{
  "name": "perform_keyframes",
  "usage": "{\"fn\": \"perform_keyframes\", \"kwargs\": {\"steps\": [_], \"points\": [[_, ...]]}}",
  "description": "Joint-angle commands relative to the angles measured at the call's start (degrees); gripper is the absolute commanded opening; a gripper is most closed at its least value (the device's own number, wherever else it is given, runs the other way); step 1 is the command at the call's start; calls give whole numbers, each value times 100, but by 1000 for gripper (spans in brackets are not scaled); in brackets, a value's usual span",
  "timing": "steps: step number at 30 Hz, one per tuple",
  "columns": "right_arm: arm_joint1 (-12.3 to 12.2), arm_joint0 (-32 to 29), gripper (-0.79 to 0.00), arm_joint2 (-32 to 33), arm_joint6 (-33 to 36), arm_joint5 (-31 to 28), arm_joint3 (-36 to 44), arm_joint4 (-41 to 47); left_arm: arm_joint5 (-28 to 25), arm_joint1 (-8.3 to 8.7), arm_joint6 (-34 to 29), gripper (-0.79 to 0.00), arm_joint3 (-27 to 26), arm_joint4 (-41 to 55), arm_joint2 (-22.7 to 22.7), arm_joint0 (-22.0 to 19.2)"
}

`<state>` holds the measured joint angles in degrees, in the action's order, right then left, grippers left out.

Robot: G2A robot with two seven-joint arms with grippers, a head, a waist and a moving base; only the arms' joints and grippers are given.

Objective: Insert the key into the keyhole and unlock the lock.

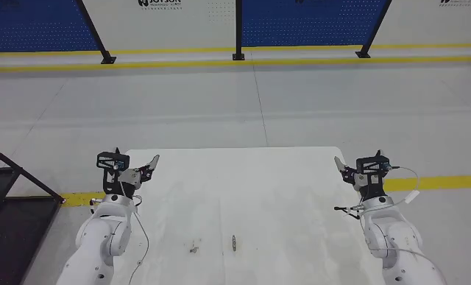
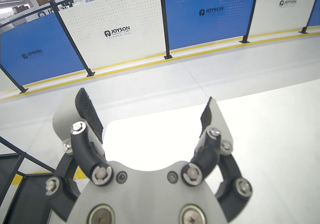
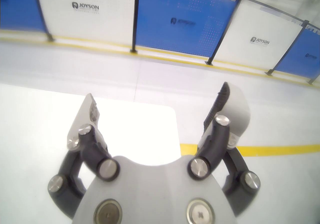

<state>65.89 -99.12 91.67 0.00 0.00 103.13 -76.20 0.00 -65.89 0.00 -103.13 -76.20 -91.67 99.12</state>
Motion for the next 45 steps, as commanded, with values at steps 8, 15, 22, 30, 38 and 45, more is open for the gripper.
{"fn": "perform_keyframes", "kwargs": {"steps": [8, 15, 22, 30, 38, 45], "points": [[0, 0, 0, 0, 0, 0, 0, 0, -623, 1, -94, 0, -366, 586, -98, 454], [0, 0, 0, 0, 0, 0, 0, 0, -1618, 47, 71, 0, -1275, 571, -381, 1927], [0, 0, 0, 0, 0, 0, 0, 0, -2570, 96, -649, 0, -1710, 622, -404, 3056], [0, 0, 0, 0, 0, 0, 0, 0, -2125, 83, -1164, 0, -1479, -486, 342, 3188], [0, 0, 0, 0, 0, 0, 0, 0, -1063, -2, -1675, -573, -1148, -1258, 1223, 2813], [0, 0, 0, 0, 0, 0, 0, 0, -392, -63, -1809, -603, -857, -1696, 1664, 2501]]}}
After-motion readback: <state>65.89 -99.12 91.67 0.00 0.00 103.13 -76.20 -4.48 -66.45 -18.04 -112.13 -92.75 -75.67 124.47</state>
